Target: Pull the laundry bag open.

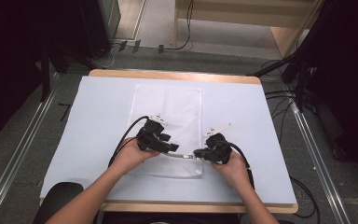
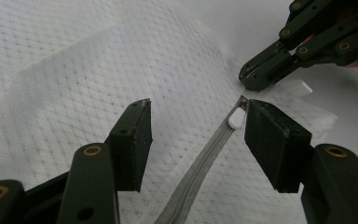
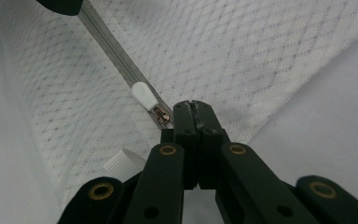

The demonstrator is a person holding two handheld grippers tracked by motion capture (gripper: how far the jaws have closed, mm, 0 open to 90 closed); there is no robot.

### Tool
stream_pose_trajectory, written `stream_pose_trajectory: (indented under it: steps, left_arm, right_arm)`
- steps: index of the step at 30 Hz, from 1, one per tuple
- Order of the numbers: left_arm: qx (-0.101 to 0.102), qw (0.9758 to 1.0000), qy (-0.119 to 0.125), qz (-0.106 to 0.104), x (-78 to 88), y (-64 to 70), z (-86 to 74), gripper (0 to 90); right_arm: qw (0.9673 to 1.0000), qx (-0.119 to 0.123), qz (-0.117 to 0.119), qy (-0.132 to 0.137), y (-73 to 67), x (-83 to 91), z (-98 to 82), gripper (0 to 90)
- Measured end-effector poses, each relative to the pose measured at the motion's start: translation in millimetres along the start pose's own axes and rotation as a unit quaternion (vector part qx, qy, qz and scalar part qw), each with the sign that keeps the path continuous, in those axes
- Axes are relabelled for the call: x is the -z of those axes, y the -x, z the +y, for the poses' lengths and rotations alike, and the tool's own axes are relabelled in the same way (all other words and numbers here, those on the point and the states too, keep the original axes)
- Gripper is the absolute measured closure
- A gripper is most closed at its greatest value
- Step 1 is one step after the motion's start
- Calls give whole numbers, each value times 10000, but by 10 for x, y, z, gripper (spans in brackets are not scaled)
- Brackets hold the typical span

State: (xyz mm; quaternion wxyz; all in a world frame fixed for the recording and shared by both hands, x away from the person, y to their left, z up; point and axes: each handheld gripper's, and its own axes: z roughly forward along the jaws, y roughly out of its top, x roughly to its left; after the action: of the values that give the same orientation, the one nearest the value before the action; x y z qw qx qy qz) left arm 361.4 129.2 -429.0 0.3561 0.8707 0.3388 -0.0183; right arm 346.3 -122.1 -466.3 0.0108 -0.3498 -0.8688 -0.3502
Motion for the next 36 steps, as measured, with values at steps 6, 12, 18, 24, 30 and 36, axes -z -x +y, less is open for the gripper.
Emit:
stream_pose_trajectory:
  steps: [6, 12, 18, 24, 30, 36]
  left_arm:
    - [-47, 9999, -73, -81, -89, 55, -5, 457]
    - [-60, 9998, -165, -132, -172, 81, -23, 501]
    - [-82, 9993, -256, -249, -246, 118, -35, 622]
    - [-2, 9992, -258, -312, -307, 129, -31, 690]
    - [28, 9989, -227, -409, -387, 161, -23, 717]
    - [40, 9984, -314, -461, -453, 177, -36, 781]
  right_arm:
    - [9999, 57, 78, 55, 18, -1, -17, 900]
    - [9999, 125, 56, 69, 11, -2, -17, 900]
    - [9998, 112, 104, 121, 24, 0, -37, 900]
    - [9997, 130, 118, 142, 29, 0, -41, 900]
    - [9997, 144, 129, 148, 32, 0, -43, 900]
    - [9997, 145, 109, 148, 28, 0, -43, 900]
